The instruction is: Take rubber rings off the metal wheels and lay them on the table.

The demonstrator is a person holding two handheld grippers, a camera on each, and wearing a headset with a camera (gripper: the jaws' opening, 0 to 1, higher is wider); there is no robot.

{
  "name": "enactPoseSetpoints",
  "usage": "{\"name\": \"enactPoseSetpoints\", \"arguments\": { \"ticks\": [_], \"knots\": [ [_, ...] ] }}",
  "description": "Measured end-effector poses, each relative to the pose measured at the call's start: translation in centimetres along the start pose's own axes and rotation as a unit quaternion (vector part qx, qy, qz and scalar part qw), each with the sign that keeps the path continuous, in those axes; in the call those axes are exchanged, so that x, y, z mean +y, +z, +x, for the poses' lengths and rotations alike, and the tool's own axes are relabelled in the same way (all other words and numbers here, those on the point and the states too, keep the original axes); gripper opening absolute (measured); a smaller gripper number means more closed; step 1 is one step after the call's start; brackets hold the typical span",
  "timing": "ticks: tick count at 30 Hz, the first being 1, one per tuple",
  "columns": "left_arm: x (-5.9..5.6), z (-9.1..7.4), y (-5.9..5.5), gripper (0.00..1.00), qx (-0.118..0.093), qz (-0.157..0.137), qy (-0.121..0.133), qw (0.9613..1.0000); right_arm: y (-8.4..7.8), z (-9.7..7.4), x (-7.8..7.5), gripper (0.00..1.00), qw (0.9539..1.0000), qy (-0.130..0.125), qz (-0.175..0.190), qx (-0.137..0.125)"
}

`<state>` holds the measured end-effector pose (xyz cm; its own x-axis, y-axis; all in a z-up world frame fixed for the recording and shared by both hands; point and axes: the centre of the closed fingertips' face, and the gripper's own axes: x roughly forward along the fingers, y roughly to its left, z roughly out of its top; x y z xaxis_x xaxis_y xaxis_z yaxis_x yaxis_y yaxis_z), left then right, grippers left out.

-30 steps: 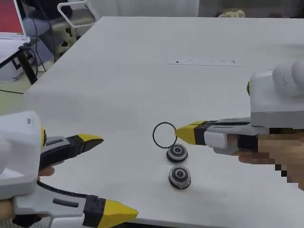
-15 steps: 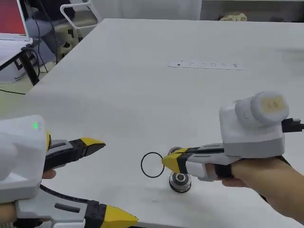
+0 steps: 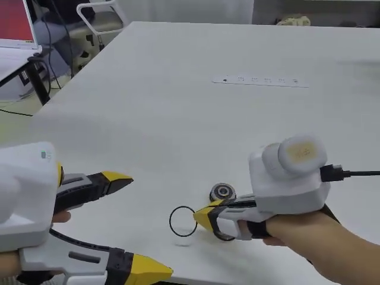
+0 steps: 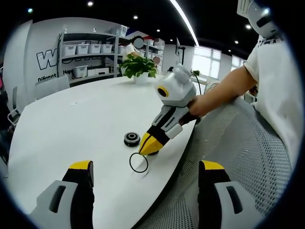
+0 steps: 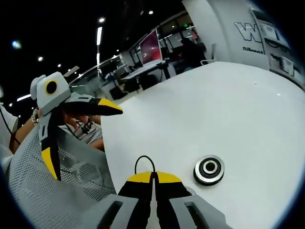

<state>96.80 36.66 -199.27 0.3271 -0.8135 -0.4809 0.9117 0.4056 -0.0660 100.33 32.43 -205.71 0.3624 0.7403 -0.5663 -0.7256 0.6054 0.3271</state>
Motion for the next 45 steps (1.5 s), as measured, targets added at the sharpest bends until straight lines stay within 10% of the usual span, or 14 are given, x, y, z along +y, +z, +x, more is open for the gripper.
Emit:
{"name": "enactPoseSetpoints", "arguments": {
  "ticks": [21,45],
  "knots": [
    [0.1,-0.1,0.0,0.88,0.0,0.001,0.005,1.0,-0.6,0.4,-0.5,0.05,0.9961,-0.021,-0.082,0.023],
    [0.1,-0.1,0.0,0.87,0.0,-0.003,0.004,1.0,3.6,-3.6,-0.4,0.13,0.9941,-0.013,-0.103,-0.031]
  ]
}}
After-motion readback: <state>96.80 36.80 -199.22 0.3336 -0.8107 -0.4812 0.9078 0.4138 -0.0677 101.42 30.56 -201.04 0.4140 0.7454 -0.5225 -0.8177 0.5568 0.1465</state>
